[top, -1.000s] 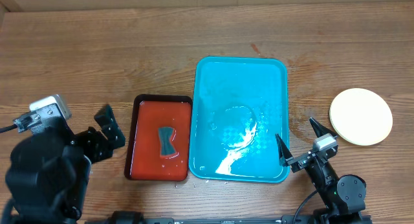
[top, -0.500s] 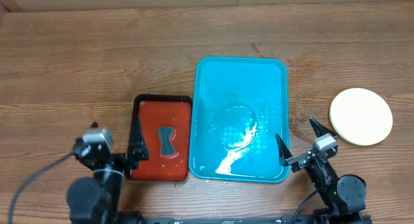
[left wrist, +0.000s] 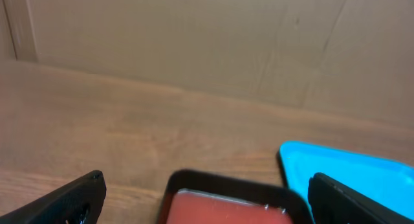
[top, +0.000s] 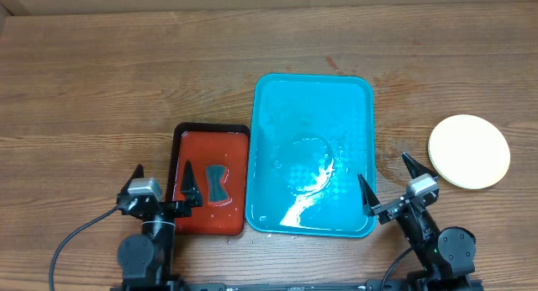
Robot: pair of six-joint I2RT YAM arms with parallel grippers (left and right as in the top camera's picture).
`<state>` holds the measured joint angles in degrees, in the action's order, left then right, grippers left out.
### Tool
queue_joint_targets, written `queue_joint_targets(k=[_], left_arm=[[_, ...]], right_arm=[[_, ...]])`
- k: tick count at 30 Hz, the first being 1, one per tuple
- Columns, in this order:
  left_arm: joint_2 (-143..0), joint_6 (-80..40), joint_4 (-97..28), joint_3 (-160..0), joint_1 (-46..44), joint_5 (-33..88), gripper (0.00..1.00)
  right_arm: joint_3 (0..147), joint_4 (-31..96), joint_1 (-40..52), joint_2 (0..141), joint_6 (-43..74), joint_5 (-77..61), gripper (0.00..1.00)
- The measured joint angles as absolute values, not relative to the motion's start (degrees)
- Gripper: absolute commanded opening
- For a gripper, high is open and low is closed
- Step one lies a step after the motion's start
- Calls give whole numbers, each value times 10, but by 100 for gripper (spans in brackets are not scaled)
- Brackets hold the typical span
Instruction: Clean dirty plates on tray and stack at the side
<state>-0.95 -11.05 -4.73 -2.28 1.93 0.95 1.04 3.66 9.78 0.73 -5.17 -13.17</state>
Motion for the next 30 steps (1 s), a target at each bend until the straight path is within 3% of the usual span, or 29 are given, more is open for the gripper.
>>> queue_joint_targets(k=[30], left_arm=[[-9,-116,-44,-5,19,9,100]], right_arm=[[10,36,98,7,-52,-131,100]])
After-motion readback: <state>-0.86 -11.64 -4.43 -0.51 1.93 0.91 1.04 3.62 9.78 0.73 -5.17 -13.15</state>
